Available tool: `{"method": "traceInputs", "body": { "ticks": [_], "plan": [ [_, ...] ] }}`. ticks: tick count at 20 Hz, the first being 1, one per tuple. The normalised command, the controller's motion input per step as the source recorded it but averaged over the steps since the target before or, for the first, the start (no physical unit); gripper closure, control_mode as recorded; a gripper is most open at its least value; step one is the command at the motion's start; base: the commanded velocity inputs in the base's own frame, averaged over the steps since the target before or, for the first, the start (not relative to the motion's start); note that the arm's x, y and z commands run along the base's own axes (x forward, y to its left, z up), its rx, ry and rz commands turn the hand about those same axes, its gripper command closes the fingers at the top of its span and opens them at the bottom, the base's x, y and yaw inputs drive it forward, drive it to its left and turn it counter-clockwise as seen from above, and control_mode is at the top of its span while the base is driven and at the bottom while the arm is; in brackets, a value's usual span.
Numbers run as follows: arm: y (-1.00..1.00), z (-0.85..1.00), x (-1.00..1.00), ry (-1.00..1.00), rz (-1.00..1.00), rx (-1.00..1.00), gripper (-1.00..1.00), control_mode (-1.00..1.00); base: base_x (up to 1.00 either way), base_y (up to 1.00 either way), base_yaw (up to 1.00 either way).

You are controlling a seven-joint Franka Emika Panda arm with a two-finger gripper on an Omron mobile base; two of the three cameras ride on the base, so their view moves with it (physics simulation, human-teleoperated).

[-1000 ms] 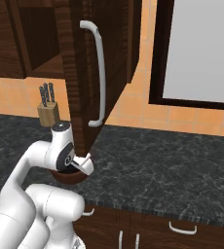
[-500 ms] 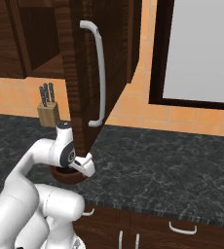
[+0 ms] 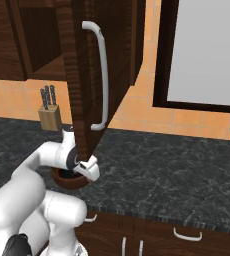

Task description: Pick up the bowls on the counter and stack them on top of one another in the open cabinet. Place the smaller bowl on top of the larger bowl.

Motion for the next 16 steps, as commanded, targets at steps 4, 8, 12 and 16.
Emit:
{"method": "traceInputs", "body": {
  "ticks": [4,8,12,16],
  "plan": [
    [0.01,-0.59,0.00,-0.14,0.00,-0.09,1.00,-1.00,0.00,0.00,0.00],
    [0.00,-0.16,0.00,-0.05,0.00,-0.01,1.00,-1.00,0.00,0.00,0.00],
    [0.00,0.16,-0.27,-0.06,0.00,0.00,1.00,-1.00,0.00,0.00,0.00],
    [0.00,0.93,-0.66,-0.12,-0.03,0.00,1.00,-1.00,0.00,0.00,0.00]
  ]
}}
